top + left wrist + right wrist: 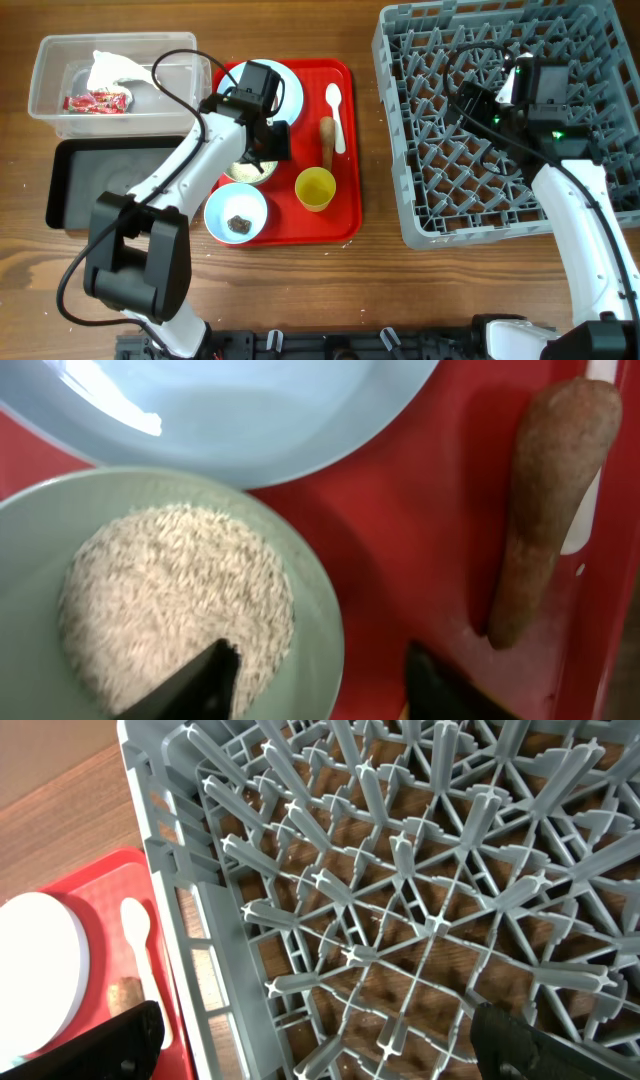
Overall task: Sort waste into correct bins and load items into the dishwasher rack
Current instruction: 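Tip the white plate over the clear bin to dump scraps, then grasp the green bowl and pour rice onto the black tray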
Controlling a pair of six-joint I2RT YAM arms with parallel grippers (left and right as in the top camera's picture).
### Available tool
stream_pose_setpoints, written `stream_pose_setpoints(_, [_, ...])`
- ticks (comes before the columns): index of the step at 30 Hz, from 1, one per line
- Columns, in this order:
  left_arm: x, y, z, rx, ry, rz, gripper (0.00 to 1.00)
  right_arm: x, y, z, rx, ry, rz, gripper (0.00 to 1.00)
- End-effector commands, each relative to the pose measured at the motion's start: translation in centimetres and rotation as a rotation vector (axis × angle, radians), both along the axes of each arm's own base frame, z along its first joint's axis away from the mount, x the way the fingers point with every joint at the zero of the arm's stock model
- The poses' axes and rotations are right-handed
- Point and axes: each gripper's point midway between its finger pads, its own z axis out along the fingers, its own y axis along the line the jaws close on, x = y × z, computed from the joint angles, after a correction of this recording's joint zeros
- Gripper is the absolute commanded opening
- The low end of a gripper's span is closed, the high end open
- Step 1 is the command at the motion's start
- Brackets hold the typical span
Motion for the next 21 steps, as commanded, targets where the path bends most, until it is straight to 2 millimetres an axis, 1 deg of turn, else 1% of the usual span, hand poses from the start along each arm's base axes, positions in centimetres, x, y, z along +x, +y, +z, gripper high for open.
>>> stream_pose_setpoints(1, [-0.7, -0.2, -2.3, -0.007, 0.003, -0.020, 0.48, 0.5, -0.4, 0.3, -0.028, -0.009, 0.003, 1.00])
stream_pose_setpoints(3, [-0.8, -0.2, -2.7, -0.009, -0.001, -0.020, 0.46, 0.5, -0.4, 0.3, -0.028, -0.010, 0.003, 1.00])
stream_pose_setpoints(5, [-0.9, -0.4, -2.8, -0.005, -0.004, -0.030, 0.42, 0.4, -0.4, 0.3, -0.030, -0.008, 0.002, 1.00])
stream_pose_setpoints(7, [-1.1, -0.7, -3.2, 0.016, -0.014, -0.043, 0.41, 0.3, -0.4, 0.2, -0.032, 0.001, 0.000, 1.00])
stream_pose_setpoints(8, [-1.1, -0.6, -3.2, 0.041, -0.024, -0.046, 0.37, 0.3, -0.4, 0.2, -0.032, 0.001, 0.001, 1.00])
stream_pose_setpoints(10, [-1.1, -1.2, -3.2, 0.045, -0.035, -0.060, 0.26, 0.3, -0.4, 0.2, -0.032, 0.001, 0.000, 1.00])
stream_pose_setpoints(12, [-1.2, -1.5, -3.2, 0.045, -0.037, -0.069, 0.20, 0.3, -0.4, 0.2, -0.032, 0.001, 0.000, 1.00])
stream_pose_setpoints(14, [-1.1, -1.3, -3.2, 0.061, -0.043, -0.065, 0.04, 0.3, -0.4, 0.2, -0.032, 0.001, 0.000, 1.00])
stream_pose_setpoints(16, [-0.8, -1.4, -3.1, 0.056, -0.054, -0.065, 0.04, 0.3, -0.4, 0.1, -0.032, 0.002, 0.000, 1.00])
stream_pose_setpoints(17, [-0.2, -1.8, -2.3, 0.041, -0.081, -0.065, 0.04, 0.2, -0.4, 0.1, -0.032, 0.006, 0.000, 1.00])
stream_pose_setpoints(18, [0.3, -2.3, -0.9, 0.016, -0.104, -0.069, 0.04, 0.2, -0.4, 0.1, -0.032, 0.006, 0.000, 1.00])
stream_pose_setpoints(21, [1.6, -3.1, 5.2, -0.042, -0.204, -0.071, 0.04, 0.2, -0.4, 0.1, -0.032, 0.005, 0.000, 1.00])
